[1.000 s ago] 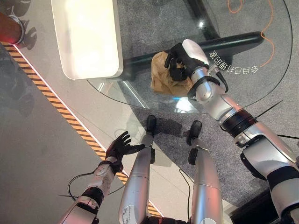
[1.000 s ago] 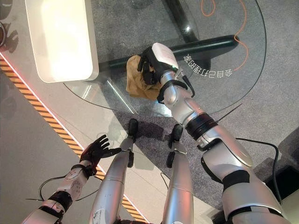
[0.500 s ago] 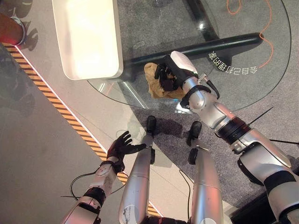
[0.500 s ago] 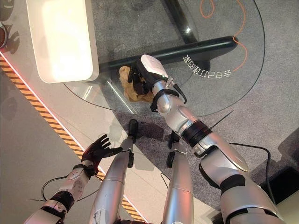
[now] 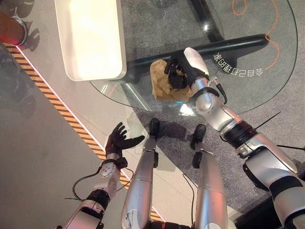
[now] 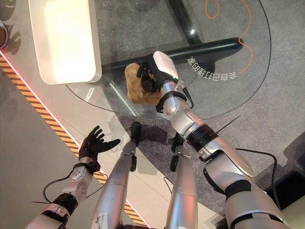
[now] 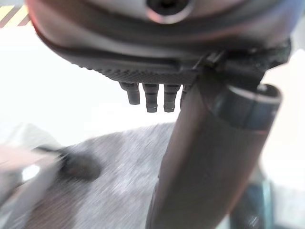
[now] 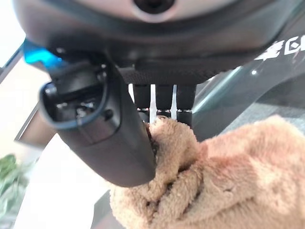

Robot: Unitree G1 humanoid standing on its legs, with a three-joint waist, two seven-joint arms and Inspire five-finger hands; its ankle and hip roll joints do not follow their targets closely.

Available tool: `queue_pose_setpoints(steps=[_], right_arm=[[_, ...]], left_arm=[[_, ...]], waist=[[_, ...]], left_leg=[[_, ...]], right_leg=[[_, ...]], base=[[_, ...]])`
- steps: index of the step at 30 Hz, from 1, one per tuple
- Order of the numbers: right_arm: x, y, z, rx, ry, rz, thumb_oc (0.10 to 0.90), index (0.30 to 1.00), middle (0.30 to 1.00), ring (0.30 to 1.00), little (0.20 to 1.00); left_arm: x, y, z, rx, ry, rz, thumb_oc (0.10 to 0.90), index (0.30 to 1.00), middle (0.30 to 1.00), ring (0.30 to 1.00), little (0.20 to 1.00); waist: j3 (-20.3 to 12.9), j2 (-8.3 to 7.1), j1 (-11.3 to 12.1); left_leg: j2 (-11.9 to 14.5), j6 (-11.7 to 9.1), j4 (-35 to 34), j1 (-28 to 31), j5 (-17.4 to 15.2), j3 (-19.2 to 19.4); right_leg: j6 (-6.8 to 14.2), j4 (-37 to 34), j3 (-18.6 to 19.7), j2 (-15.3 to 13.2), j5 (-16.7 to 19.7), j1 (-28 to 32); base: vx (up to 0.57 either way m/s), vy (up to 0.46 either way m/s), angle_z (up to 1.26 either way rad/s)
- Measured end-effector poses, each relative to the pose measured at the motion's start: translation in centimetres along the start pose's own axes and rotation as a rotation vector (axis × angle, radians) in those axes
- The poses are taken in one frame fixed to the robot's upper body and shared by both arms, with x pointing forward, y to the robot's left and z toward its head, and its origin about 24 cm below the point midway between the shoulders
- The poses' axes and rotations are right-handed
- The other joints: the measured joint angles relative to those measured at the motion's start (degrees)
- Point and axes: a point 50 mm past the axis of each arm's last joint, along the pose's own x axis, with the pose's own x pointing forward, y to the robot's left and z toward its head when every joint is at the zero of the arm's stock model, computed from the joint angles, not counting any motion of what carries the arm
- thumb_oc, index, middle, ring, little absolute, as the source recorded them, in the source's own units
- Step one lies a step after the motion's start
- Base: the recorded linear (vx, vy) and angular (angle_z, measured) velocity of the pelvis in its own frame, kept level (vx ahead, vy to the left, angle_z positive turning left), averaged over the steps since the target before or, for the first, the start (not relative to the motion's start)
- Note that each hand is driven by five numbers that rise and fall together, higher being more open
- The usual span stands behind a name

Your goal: Wipe the table with a cloth and put it in the basket.

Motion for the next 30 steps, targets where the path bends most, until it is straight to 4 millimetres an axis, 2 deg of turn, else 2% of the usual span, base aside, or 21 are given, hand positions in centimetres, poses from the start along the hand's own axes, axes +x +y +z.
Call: queue_pose_setpoints(steps=[4, 9, 22, 30], right_arm=[[0.3, -0.9, -1.3, 0.049, 0.071, -0.071, 0.1, 0.3, 0.3, 0.3, 0.2], [0.3, -1.7, -1.7, 0.089, 0.097, -0.118, 0.1, 0.3, 0.3, 0.3, 0.2], [0.4, -2.6, -2.7, 0.105, 0.137, -0.182, 0.1, 0.3, 0.3, 0.3, 0.2], [-0.1, -2.7, -3.5, 0.126, 0.139, -0.202, 0.1, 0.3, 0.3, 0.3, 0.2]], left_arm=[[-0.1, 0.4, 1.4, -0.007, -0.108, 0.107, 0.8, 0.9, 0.9, 0.9, 0.9], [-0.3, -0.2, 3.6, -0.018, -0.246, 0.165, 0.8, 0.9, 0.9, 0.9, 0.9], [-1.5, -2.4, 8.3, -0.003, -0.525, 0.11, 0.8, 0.9, 0.9, 0.9, 0.9], [-1.5, -3.6, 13.7, 0.056, -0.771, 0.028, 0.8, 0.9, 0.9, 0.9, 0.9]], waist=[[0.0, -0.02, 0.9], [0.0, -0.05, 1.3], [0.1, -0.16, 2.1], [0.2, -0.29, 1.9]], left_leg=[[0.0, 0.0, 0.0, 0.1, 0.1, -0.3], [0.0, -0.1, 0.0, 0.1, 0.3, -1.0], [-0.1, -0.1, 0.0, 0.1, 0.3, -1.3], [-0.1, -0.1, 0.0, 0.1, 0.3, -1.4]], right_leg=[[0.0, 0.0, -0.4, -0.1, 0.0, 0.4], [-0.1, -0.3, -0.9, -0.1, 0.0, 0.7], [-0.1, -0.8, -1.1, 0.0, 0.0, 1.1], [0.0, -1.1, -1.1, 0.1, 0.1, 1.2]], base=[[-0.04, -0.034, 0.04], [-0.04, -0.031, 0.04], [-0.01, -0.007, 0.0], [0.0, 0.0, 0.0]])
